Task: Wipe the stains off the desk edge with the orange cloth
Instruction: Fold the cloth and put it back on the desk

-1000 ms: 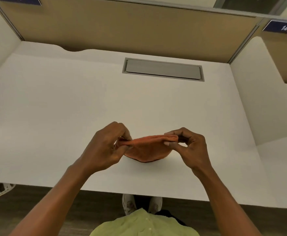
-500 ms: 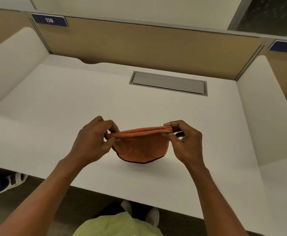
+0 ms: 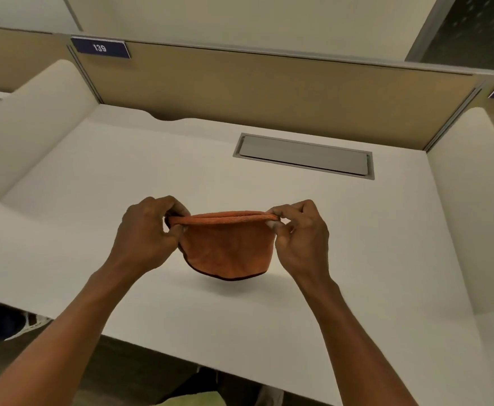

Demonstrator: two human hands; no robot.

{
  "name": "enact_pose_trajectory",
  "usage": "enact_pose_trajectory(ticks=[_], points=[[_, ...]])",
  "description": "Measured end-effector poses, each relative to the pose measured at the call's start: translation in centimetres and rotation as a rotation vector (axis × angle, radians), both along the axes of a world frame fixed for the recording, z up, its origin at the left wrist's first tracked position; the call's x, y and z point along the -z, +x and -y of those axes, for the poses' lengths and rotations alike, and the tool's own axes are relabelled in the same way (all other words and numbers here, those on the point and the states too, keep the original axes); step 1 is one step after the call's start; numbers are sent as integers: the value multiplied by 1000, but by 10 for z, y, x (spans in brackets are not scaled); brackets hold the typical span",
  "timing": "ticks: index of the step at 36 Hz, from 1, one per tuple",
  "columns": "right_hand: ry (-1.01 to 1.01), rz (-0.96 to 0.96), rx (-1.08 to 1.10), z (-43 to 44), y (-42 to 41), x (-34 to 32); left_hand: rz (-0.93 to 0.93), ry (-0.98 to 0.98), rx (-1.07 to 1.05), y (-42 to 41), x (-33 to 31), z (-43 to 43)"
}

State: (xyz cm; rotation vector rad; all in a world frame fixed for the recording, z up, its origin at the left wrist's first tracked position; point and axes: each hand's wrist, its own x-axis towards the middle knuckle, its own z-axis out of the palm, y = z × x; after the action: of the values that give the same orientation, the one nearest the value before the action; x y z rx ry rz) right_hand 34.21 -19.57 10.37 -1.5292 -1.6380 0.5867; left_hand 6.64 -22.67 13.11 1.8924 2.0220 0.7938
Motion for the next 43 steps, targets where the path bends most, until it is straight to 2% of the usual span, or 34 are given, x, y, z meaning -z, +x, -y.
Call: enact_pose_trajectory(ticks=[3,7,16,26,33,35,40,43], points=[[-93,-43,-24,-23,-19,-6,175,-92,-34,-24,-2,-27],[-162,-6,-85,-57,-46,-9,218,-156,-31,-55,-6,-69],[-237,73,-68,-154,-107,7,66,-160,56,-113,8,-177],[-239,149,63,-271,-148,44,23,-124,63,-126,54,-302],[-243,98,200,-298,-166,81,44,-174,72,-125,98,-332],[-211,149,165,-292,-171,89,-7,-207,148,-125,110,-332],[-174,289,-78,-270,-178,115,-218,-293,320,-137,143,-325],[-230,484,-227,-268,-182,128,-283,-335,405,-138,159,-325]])
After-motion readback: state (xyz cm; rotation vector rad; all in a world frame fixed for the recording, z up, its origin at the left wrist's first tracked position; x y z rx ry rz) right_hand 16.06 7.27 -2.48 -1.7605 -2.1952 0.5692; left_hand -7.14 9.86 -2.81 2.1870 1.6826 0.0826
